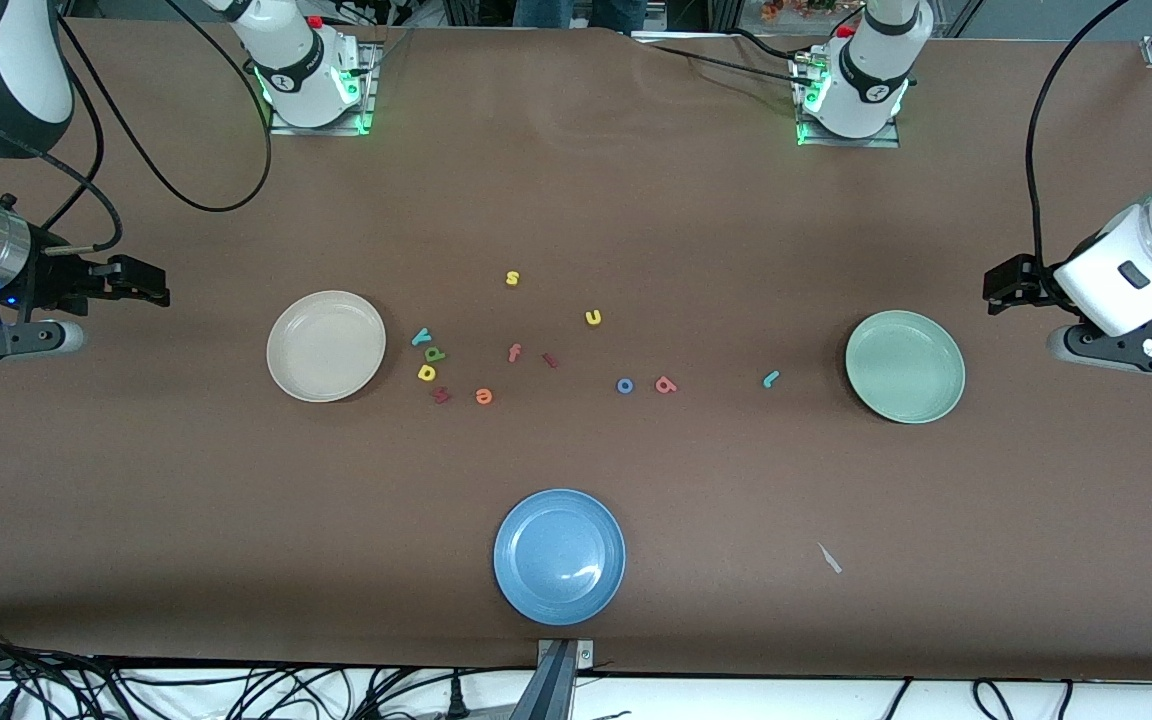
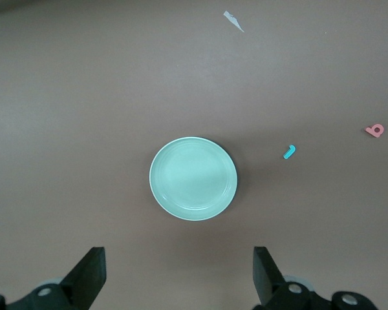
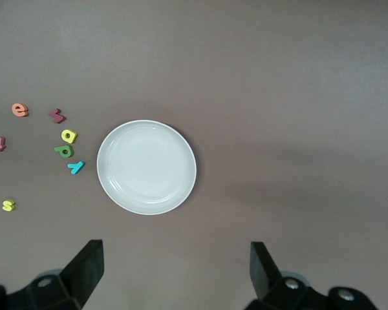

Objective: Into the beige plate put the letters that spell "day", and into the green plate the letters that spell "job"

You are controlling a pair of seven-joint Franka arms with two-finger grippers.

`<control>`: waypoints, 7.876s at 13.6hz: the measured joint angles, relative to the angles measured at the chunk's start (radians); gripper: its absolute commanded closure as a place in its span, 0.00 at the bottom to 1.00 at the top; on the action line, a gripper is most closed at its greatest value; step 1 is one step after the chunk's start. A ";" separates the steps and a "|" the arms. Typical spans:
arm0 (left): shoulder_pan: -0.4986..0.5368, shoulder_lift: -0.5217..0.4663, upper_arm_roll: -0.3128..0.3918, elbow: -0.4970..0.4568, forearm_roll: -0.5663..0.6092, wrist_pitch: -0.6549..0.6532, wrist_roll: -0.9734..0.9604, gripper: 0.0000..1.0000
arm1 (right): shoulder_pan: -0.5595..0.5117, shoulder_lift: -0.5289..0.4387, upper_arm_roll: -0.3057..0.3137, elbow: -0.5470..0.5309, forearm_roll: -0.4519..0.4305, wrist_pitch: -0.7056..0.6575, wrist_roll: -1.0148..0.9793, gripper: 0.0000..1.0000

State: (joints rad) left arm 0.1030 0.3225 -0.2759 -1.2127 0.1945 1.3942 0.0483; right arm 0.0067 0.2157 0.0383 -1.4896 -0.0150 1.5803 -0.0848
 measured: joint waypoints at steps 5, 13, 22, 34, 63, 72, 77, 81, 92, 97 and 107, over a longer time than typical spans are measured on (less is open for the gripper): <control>0.000 -0.005 0.000 0.000 -0.054 -0.041 0.000 0.00 | 0.000 0.000 0.000 0.000 0.000 0.001 -0.001 0.00; 0.001 -0.006 0.000 0.000 -0.063 -0.043 0.000 0.00 | 0.000 0.000 0.000 0.000 0.000 0.001 -0.001 0.00; 0.083 -0.005 0.000 -0.014 -0.085 -0.062 0.017 0.00 | 0.000 0.010 0.000 -0.008 0.000 0.000 -0.002 0.00; 0.069 -0.005 -0.002 -0.015 -0.085 -0.062 0.017 0.00 | 0.000 0.016 0.000 -0.013 0.000 0.000 -0.002 0.00; 0.067 -0.005 -0.008 -0.015 -0.085 -0.062 0.017 0.00 | 0.003 0.024 0.002 -0.030 0.000 0.020 -0.009 0.00; 0.067 -0.005 -0.011 -0.015 -0.085 -0.062 0.017 0.00 | 0.005 0.024 0.002 -0.030 0.000 0.020 -0.009 0.00; 0.067 -0.005 -0.011 -0.015 -0.085 -0.062 0.017 0.00 | 0.005 0.024 0.002 -0.031 0.000 0.020 -0.009 0.00; 0.067 -0.005 -0.011 -0.015 -0.085 -0.062 0.017 0.00 | 0.005 0.024 0.002 -0.033 0.000 0.020 -0.009 0.00; 0.047 -0.005 -0.012 -0.015 -0.085 -0.062 0.017 0.00 | 0.011 0.030 0.003 -0.043 0.011 0.026 -0.009 0.00; 0.047 -0.005 -0.012 -0.015 -0.085 -0.062 0.017 0.00 | 0.046 0.039 0.007 -0.043 0.019 0.057 -0.004 0.00; 0.047 0.023 0.000 -0.022 -0.085 -0.060 0.016 0.00 | 0.168 0.118 0.026 -0.053 0.030 0.161 0.138 0.00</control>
State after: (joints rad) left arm 0.1503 0.3450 -0.2759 -1.2351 0.1095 1.3339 0.0640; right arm 0.1747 0.3335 0.0639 -1.5429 0.0155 1.7408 0.0528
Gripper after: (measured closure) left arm 0.000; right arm 0.000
